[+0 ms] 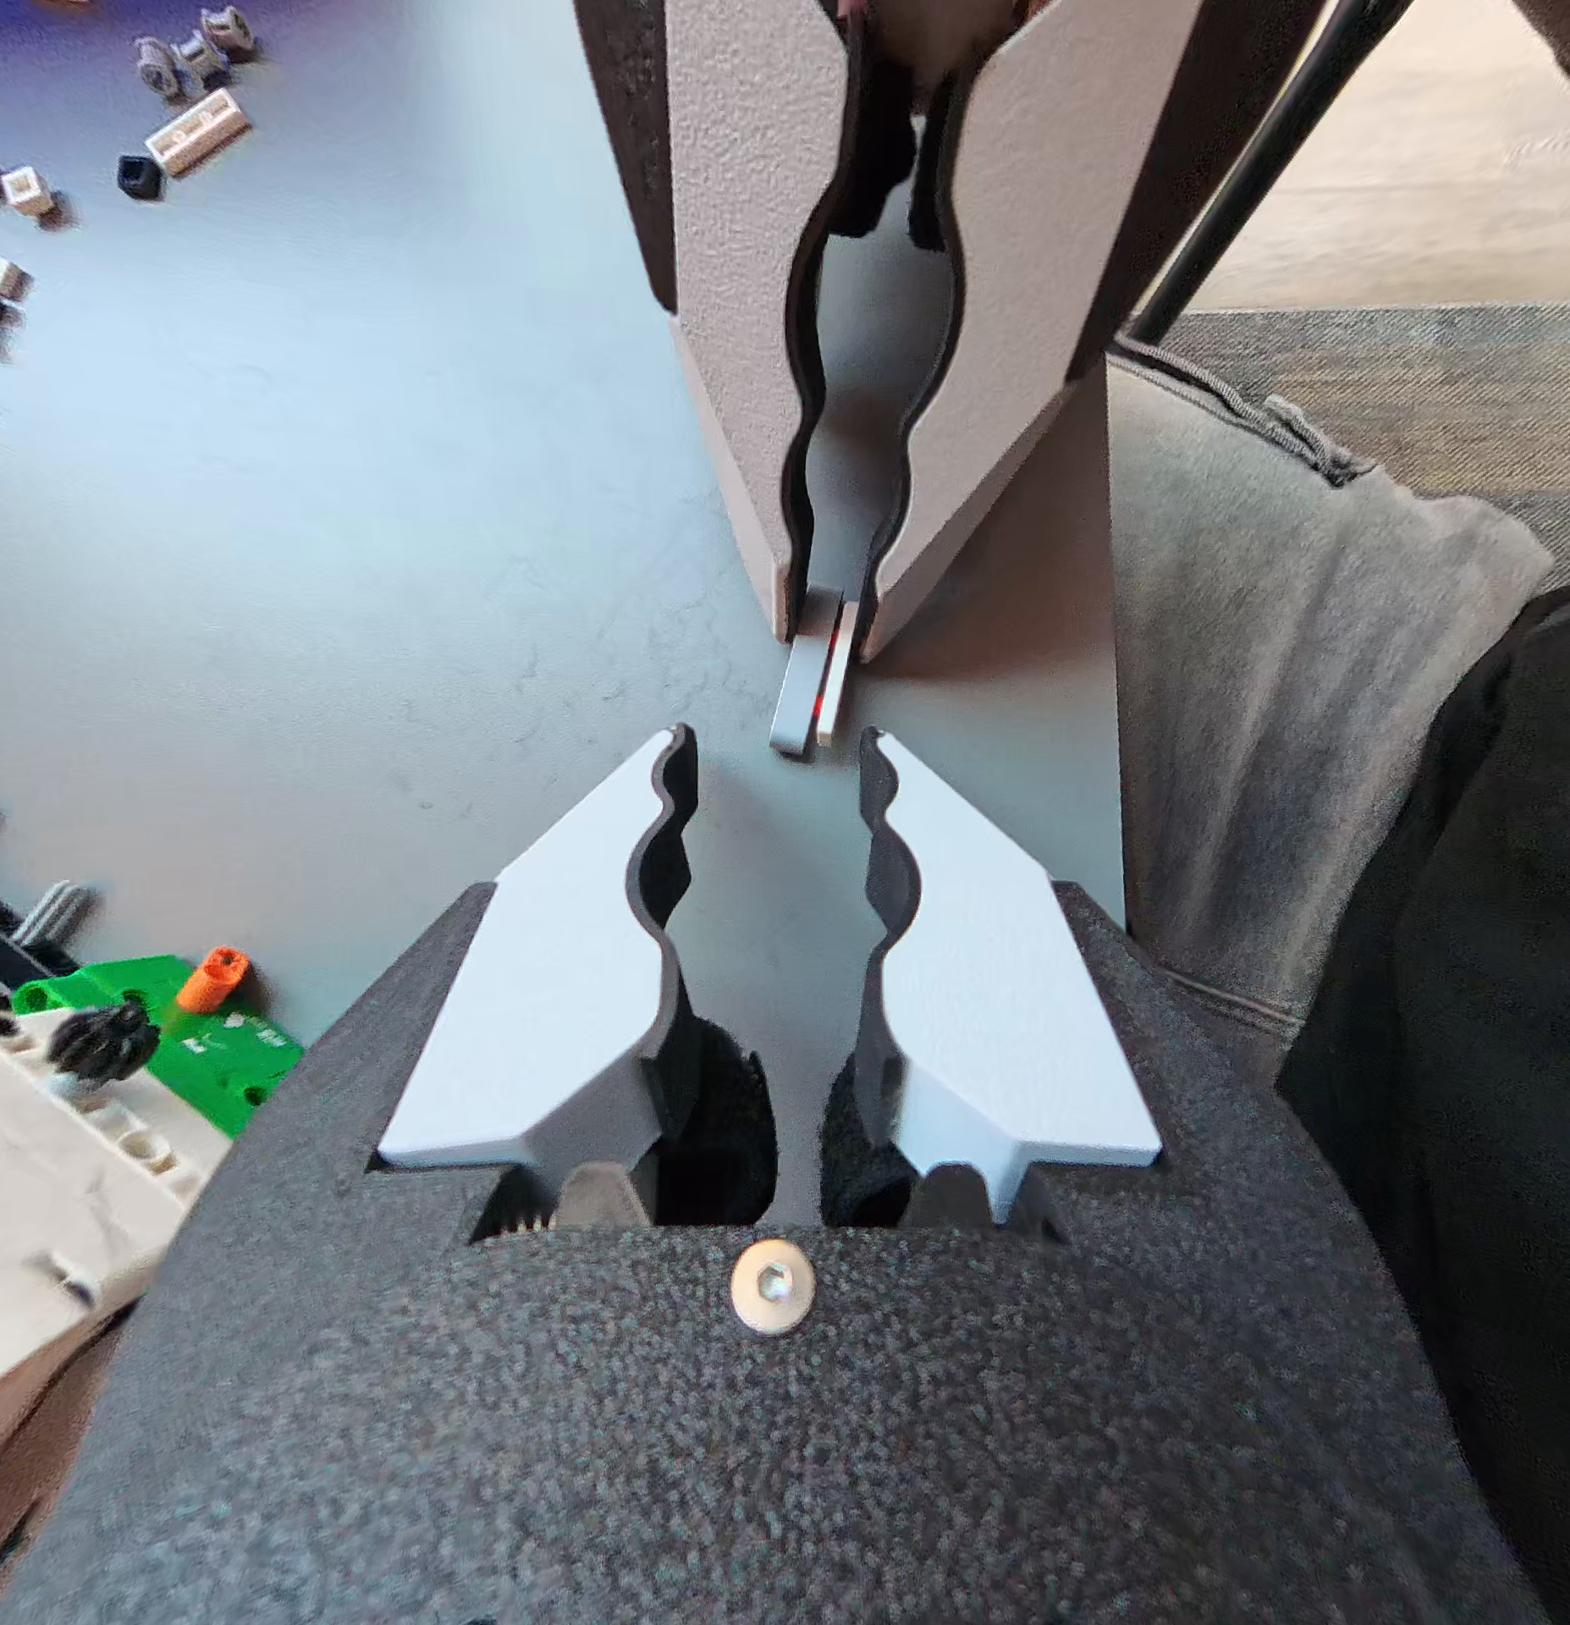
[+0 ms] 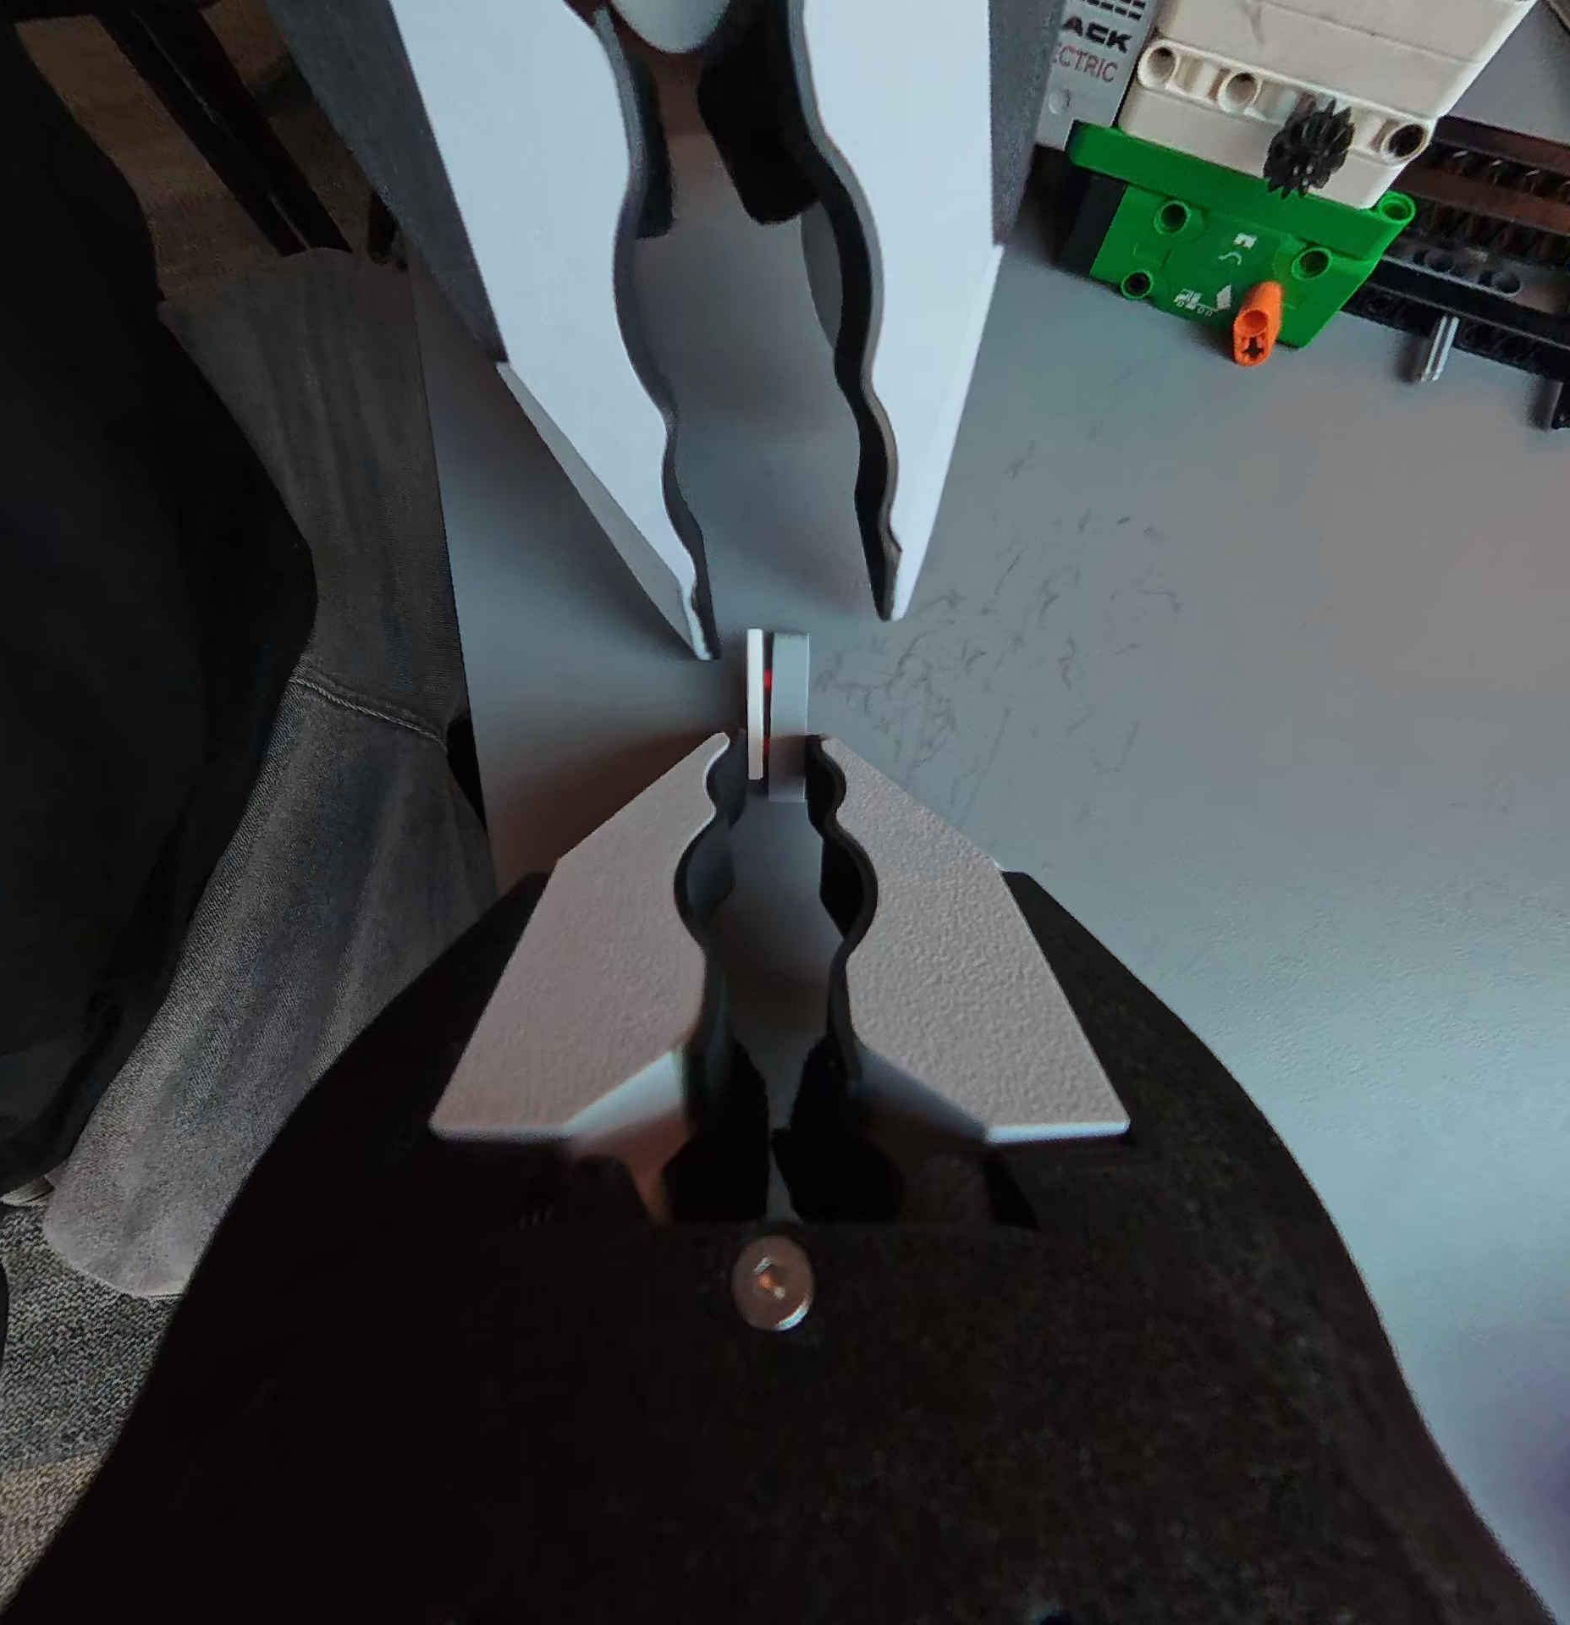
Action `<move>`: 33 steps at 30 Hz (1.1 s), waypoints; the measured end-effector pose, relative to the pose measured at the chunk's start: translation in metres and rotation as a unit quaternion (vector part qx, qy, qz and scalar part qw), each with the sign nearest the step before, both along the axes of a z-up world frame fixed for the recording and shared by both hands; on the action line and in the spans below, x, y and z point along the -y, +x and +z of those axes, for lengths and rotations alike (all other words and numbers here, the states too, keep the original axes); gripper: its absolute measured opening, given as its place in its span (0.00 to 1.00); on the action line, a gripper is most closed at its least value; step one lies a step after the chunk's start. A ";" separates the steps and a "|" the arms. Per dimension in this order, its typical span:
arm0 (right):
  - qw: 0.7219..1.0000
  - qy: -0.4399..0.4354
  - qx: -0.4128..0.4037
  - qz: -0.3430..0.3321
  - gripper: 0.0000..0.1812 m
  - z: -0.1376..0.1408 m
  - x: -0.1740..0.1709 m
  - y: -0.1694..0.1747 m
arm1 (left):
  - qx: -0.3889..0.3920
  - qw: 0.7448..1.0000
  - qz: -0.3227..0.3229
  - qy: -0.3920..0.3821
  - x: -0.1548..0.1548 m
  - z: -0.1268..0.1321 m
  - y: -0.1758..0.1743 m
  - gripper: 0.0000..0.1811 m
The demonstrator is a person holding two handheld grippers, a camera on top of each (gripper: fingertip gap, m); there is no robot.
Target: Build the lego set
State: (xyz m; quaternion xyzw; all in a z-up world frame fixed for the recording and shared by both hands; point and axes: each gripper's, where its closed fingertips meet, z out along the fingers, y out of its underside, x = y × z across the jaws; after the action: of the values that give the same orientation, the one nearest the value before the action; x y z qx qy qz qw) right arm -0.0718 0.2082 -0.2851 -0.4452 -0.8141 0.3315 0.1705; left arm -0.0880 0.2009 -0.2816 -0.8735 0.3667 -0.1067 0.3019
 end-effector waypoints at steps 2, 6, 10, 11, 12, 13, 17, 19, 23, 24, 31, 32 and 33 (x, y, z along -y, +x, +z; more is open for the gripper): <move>1.000 0.003 0.002 0.003 0.07 0.000 0.000 0.000 | 0.012 1.000 0.007 -0.007 -0.003 -0.003 0.003 0.20; 1.000 0.016 0.000 0.005 0.07 0.000 0.000 0.000 | 0.033 0.999 0.009 -0.010 -0.005 -0.004 0.009 0.18; 1.000 0.018 0.006 0.007 0.07 0.000 0.000 0.001 | 0.049 0.999 0.022 0.003 -0.010 0.003 0.005 0.18; 1.000 0.018 0.008 0.008 0.07 0.000 0.000 0.001 | 0.071 0.997 0.026 0.002 -0.010 0.008 0.007 0.17; 1.000 0.018 0.009 0.009 0.07 0.000 0.000 0.001 | 0.092 0.995 0.028 -0.001 -0.010 0.013 0.010 0.15; 1.000 0.019 0.010 0.010 0.07 0.000 0.000 0.001 | 0.101 0.994 0.029 -0.005 -0.010 0.014 0.011 0.14; 1.000 0.020 0.012 0.013 0.07 0.000 0.000 0.001 | 0.070 0.997 0.028 -0.002 -0.009 0.005 0.008 0.14; 1.000 0.020 0.013 0.013 0.07 0.000 0.000 0.001 | 0.072 0.997 0.026 -0.006 -0.007 0.003 0.010 0.13; 1.000 0.021 0.013 0.010 0.07 0.000 -0.001 0.000 | 0.059 0.998 0.027 -0.004 -0.007 -0.003 0.007 0.13; 1.000 0.021 0.013 0.009 0.07 0.000 -0.001 0.000 | 0.059 0.998 0.024 0.000 -0.007 -0.001 0.008 0.13; 1.000 0.021 0.011 0.012 0.07 -0.001 -0.001 0.001 | 0.043 0.999 -0.001 0.006 -0.004 -0.004 0.010 0.11; 1.000 0.021 0.010 0.012 0.06 -0.001 -0.001 0.001 | 0.046 0.999 0.000 0.004 -0.004 -0.004 0.011 0.10; 1.000 0.019 0.008 0.012 0.07 -0.001 -0.001 0.001 | 0.050 0.999 -0.001 0.002 -0.004 -0.004 0.013 0.08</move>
State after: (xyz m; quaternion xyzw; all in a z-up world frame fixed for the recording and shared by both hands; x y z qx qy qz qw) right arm -0.0713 0.2089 -0.2857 -0.4351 -0.8269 0.3141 0.1682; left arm -0.0753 0.2051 -0.2858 -0.8661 0.3525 -0.1496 0.3212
